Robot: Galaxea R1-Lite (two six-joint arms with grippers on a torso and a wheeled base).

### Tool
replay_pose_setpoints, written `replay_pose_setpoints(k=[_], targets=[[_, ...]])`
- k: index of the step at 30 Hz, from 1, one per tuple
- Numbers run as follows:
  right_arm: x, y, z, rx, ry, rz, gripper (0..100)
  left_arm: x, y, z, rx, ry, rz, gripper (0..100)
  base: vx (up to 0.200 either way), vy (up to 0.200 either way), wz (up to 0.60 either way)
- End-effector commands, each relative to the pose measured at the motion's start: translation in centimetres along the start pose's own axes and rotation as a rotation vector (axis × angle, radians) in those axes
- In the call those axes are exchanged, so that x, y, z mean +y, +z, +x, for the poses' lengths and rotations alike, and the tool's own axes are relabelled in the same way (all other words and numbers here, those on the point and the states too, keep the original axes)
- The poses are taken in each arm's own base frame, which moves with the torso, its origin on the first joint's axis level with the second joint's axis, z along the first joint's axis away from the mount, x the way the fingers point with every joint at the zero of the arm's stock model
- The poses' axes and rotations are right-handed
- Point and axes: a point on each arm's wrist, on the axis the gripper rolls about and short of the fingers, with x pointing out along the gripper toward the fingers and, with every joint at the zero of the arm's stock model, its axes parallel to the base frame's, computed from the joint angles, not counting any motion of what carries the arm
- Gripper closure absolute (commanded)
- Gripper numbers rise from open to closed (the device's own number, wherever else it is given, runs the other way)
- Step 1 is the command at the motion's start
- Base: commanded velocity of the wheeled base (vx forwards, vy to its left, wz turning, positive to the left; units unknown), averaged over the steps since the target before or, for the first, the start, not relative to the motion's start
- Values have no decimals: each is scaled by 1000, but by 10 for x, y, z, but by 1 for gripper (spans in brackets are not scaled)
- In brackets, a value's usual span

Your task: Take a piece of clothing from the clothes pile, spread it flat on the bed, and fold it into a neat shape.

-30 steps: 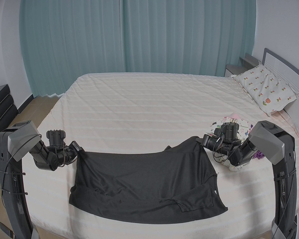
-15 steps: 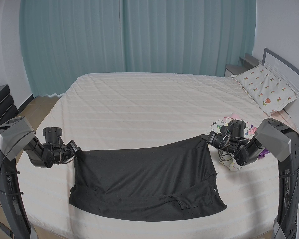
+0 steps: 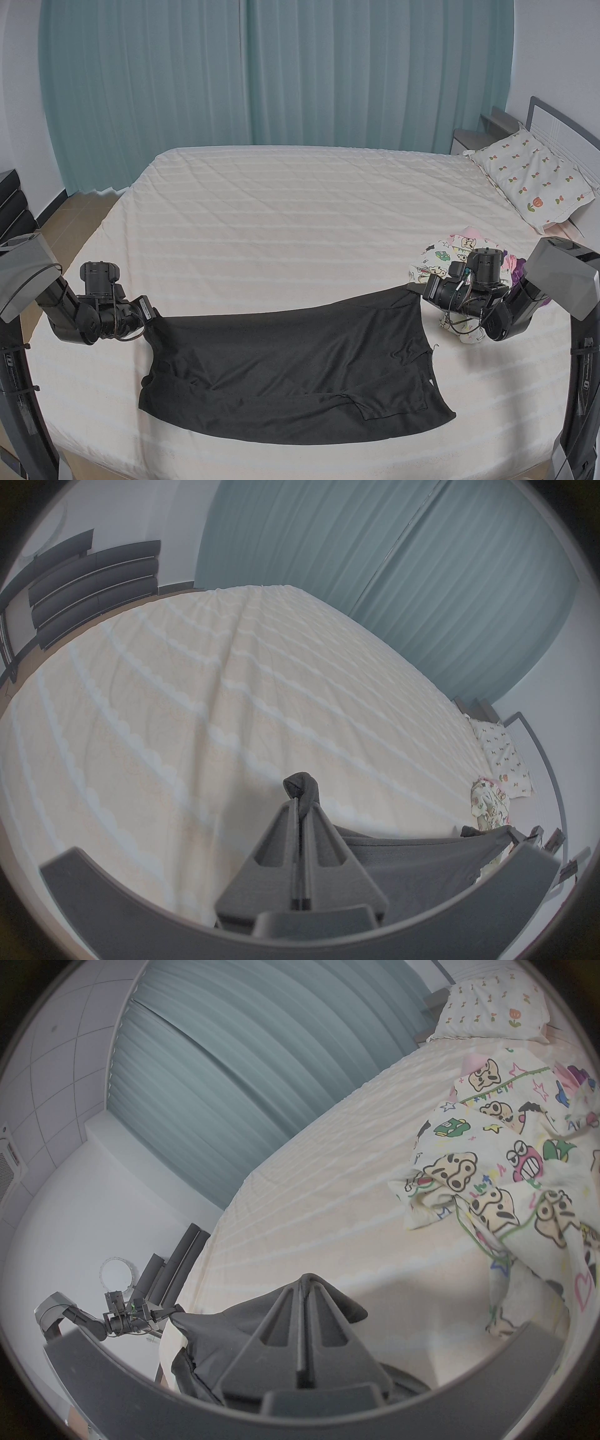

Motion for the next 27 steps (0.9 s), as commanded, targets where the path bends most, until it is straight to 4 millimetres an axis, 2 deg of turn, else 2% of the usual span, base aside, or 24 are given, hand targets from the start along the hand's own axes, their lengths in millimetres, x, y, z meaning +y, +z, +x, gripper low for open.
replay_pose_setpoints(k=[1, 4, 9, 17, 23, 24, 27], targets=[[7, -4, -23, 40, 9, -8, 100, 7, -8, -14, 22, 21, 32, 100, 0, 0, 0], [5, -17, -41, 104, 18, -16, 100, 13, -22, -24, 69, 36, 43, 100, 0, 0, 0], [-5, -46, -57, 208, -6, -60, 100, 22, -44, -32, 158, 36, 42, 100, 0, 0, 0], [-10, -71, -63, 298, -31, -59, 100, 34, -73, -40, 269, 68, 85, 100, 0, 0, 0], [-11, -85, -65, 348, -37, -61, 100, 37, -82, -43, 303, 75, 114, 100, 0, 0, 0], [-11, -91, -66, 369, -40, -58, 0, 39, -86, -45, 320, 78, 127, 0, 0, 0, 0], [-13, -98, -67, 392, -44, -60, 0, 42, -93, -45, 352, 83, 150, 0, 0, 0, 0]])
